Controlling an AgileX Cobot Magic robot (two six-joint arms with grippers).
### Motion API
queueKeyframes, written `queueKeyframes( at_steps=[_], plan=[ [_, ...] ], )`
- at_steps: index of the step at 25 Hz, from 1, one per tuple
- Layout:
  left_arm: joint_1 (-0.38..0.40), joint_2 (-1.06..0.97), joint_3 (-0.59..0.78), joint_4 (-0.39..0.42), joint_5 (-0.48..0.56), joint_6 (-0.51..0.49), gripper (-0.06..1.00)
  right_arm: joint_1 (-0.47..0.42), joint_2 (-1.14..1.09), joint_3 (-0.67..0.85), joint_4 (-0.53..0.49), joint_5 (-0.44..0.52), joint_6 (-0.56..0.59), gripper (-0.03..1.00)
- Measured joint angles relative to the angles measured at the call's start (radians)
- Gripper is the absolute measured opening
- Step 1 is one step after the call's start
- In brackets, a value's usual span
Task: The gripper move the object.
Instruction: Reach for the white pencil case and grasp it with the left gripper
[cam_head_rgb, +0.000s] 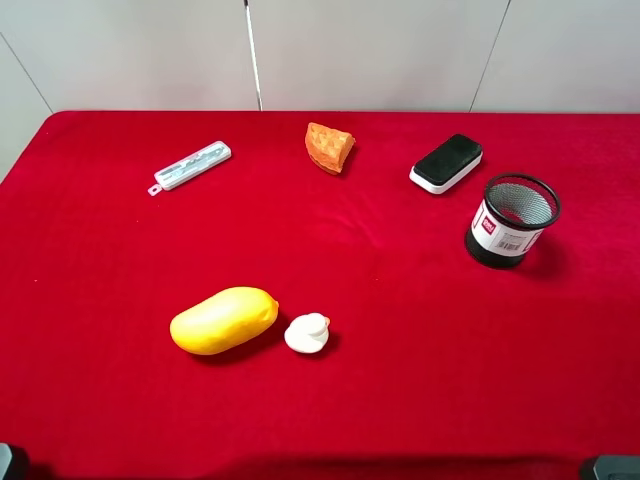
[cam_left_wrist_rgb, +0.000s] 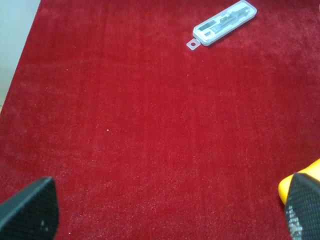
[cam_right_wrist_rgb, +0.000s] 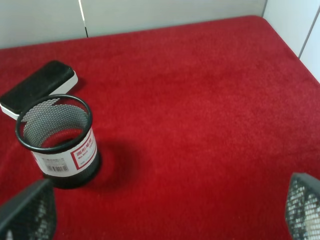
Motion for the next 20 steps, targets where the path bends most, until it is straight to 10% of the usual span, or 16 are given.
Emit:
queueKeyframes(
  at_steps=[20],
  plan=[
    [0.0,0.0,0.0,0.0,0.0,0.0,0.89,0.0,0.0,0.0,0.0,0.0,0.0,0.69]
  ],
)
